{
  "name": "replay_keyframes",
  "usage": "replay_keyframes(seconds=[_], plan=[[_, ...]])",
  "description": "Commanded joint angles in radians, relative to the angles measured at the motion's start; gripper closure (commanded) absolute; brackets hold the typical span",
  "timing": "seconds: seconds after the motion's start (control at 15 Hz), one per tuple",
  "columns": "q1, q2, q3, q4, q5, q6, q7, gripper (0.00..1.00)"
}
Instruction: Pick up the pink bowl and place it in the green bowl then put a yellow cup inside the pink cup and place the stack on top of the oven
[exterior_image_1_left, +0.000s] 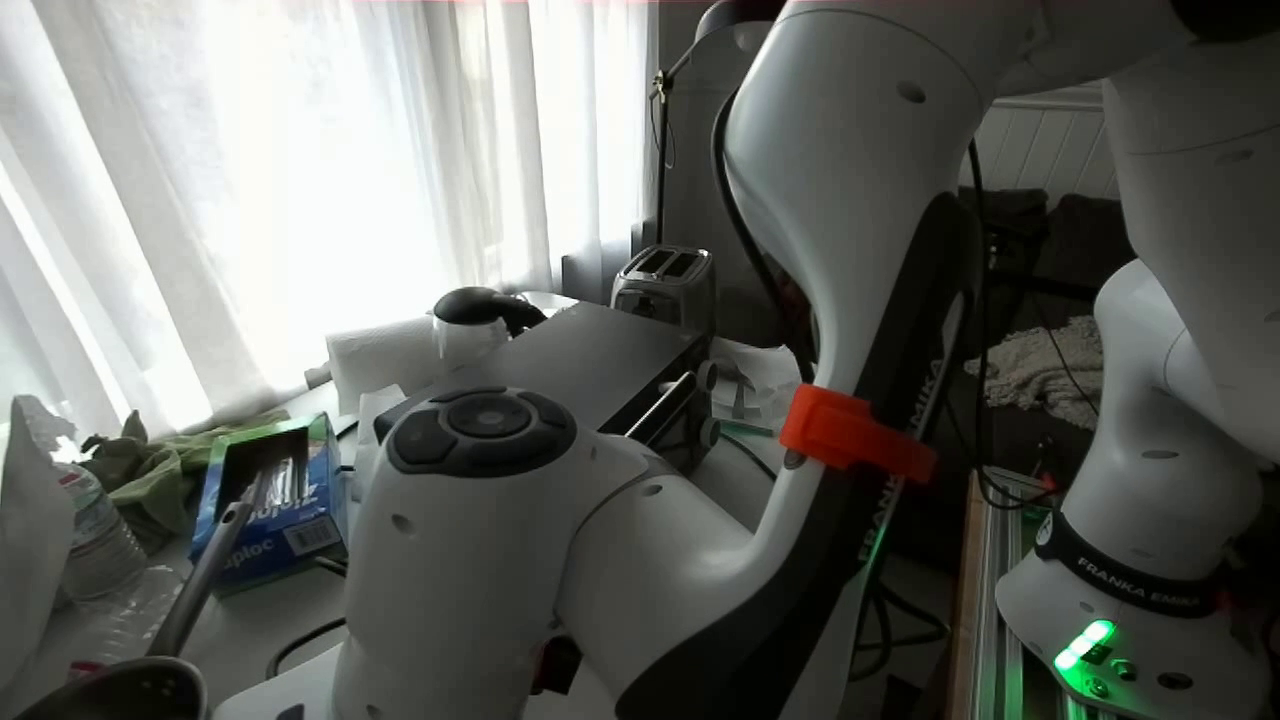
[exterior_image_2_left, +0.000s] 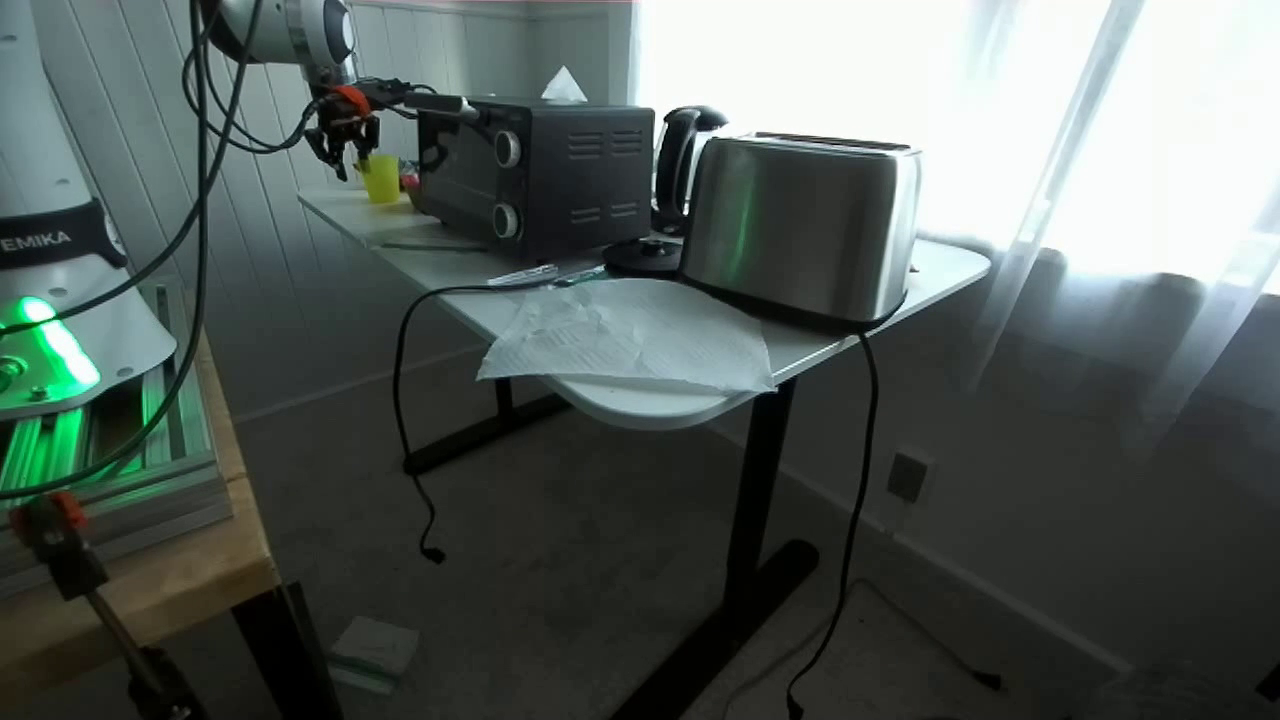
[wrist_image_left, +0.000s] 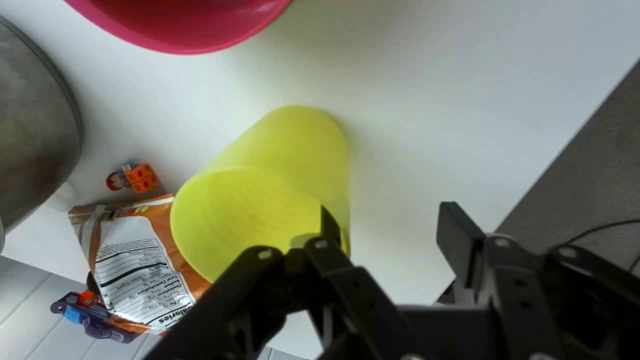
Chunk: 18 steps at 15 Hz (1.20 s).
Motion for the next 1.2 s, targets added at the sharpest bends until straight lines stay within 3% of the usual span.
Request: replay_keyframes(seconds=[0.0, 0.2, 0.27, 0.6, 0.93, 1.13], plan=[[0.015, 0.01, -0.01, 0.018, 0.006, 0.001, 0.004, 0.76], [0.007, -0.007, -0.007, 0.008, 0.01, -0.003, 0.005, 0.97], [0.001, -0.018, -0.005, 0.002, 0.013, -0.001, 0.005, 0.99], [-0.028, -0.094, -0.009, -0.032, 0.018, 0.012, 0.023, 0.99], [0.012, -0.233, -0.125, -0.064, -0.038, -0.045, 0.162, 0.99], [0.002, -0.255, -0.144, -0.064, -0.046, -0.118, 0.209, 0.99]])
